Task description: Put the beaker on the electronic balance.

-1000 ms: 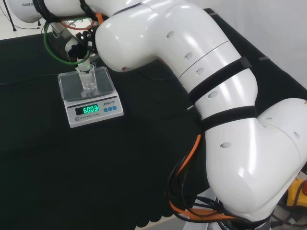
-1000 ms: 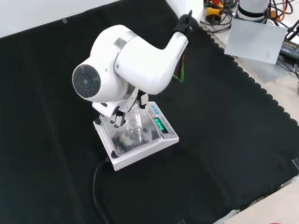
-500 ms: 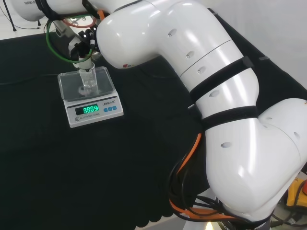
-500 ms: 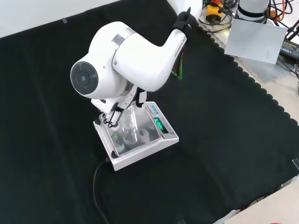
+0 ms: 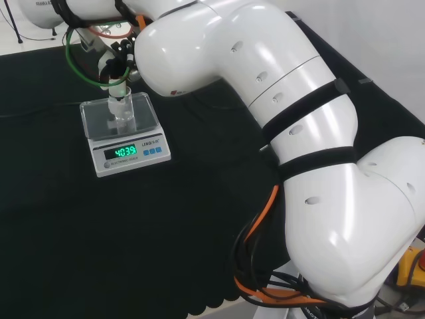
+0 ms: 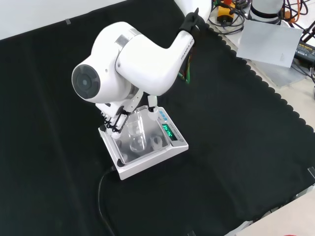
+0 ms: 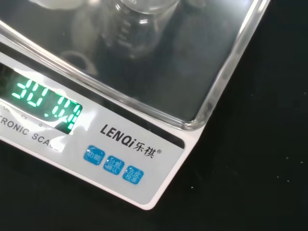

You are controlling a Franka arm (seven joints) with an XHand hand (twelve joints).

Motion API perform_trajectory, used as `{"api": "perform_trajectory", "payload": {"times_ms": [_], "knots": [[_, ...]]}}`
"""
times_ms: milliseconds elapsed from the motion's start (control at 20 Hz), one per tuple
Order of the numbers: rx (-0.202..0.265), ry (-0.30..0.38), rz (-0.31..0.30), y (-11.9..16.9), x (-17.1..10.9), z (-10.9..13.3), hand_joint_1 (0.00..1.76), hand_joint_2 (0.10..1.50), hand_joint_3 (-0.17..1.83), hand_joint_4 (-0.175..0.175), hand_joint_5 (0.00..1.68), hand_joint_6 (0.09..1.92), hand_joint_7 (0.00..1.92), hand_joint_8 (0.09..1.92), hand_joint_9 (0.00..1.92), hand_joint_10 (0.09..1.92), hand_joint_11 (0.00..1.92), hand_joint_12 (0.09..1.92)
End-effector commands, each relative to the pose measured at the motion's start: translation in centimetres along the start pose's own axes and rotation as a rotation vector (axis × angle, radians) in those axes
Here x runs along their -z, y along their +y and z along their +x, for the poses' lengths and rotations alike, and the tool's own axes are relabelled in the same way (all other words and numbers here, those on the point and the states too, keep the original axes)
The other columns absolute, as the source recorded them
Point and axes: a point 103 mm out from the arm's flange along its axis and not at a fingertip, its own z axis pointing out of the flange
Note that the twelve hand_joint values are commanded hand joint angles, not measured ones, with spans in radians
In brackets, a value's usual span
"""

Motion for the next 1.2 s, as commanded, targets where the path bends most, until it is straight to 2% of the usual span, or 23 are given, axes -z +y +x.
{"api": "perform_trajectory", "payload": {"times_ms": [50, 200, 300, 400, 450, 500, 600, 700, 800, 1000, 1200], "knots": [[-0.024, 0.008, -0.099, -4.3, 2.7, -1.9, 0.63, 0.82, -0.15, -0.019, 0.04, 0.09, 0.00, 0.21, 0.00, 0.72, 0.08, 1.47], [-0.040, 0.000, -0.119, -6.0, 3.8, -2.6, 0.63, 0.82, -0.14, -0.020, 0.06, 0.09, 0.00, 0.23, 0.00, 0.72, 0.07, 1.47], [-0.045, 0.002, -0.152, -7.7, 4.7, -3.2, 0.63, 0.82, -0.13, -0.027, 0.12, 0.09, 0.05, 0.39, 0.06, 0.84, 0.11, 1.47], [-0.053, 0.015, -0.220, -10.0, 5.5, -4.0, 0.68, 0.88, -0.11, -0.047, 0.33, 0.09, 0.28, 0.64, 0.37, 0.88, 0.28, 1.42], [-0.060, 0.018, -0.234, -10.8, 5.6, -4.3, 0.73, 0.91, -0.11, -0.057, 0.44, 0.17, 0.42, 0.72, 0.54, 0.85, 0.40, 1.39], [-0.071, 0.023, -0.246, -11.7, 5.7, -4.7, 0.78, 0.96, -0.12, -0.062, 0.54, 0.32, 0.56, 0.76, 0.70, 0.83, 0.50, 1.36], [-0.094, 0.024, -0.262, -13.4, 5.9, -5.5, 0.84, 1.01, -0.16, -0.066, 0.61, 0.61, 0.70, 0.79, 0.85, 0.80, 0.61, 1.32], [-0.121, 0.023, -0.275, -15.2, 6.0, -6.4, 0.87, 1.04, -0.17, -0.066, 0.66, 0.76, 0.77, 0.81, 0.92, 0.80, 0.66, 1.31], [-0.142, 0.034, -0.281, -16.9, 6.0, -7.1, 0.89, 1.07, -0.17, -0.063, 0.73, 0.81, 0.82, 0.82, 0.96, 0.80, 0.68, 1.30], [-0.217, 0.065, -0.281, -20.8, 3.9, -9.1, 0.95, 1.12, -0.17, -0.055, 0.80, 0.85, 0.87, 0.82, 1.00, 0.80, 0.71, 1.30], [-0.279, 0.072, -0.281, -23.5, 1.8, -9.8, 0.96, 1.13, -0.17, -0.053, 0.81, 0.86, 0.88, 0.82, 1.00, 0.80, 0.71, 1.29]]}}
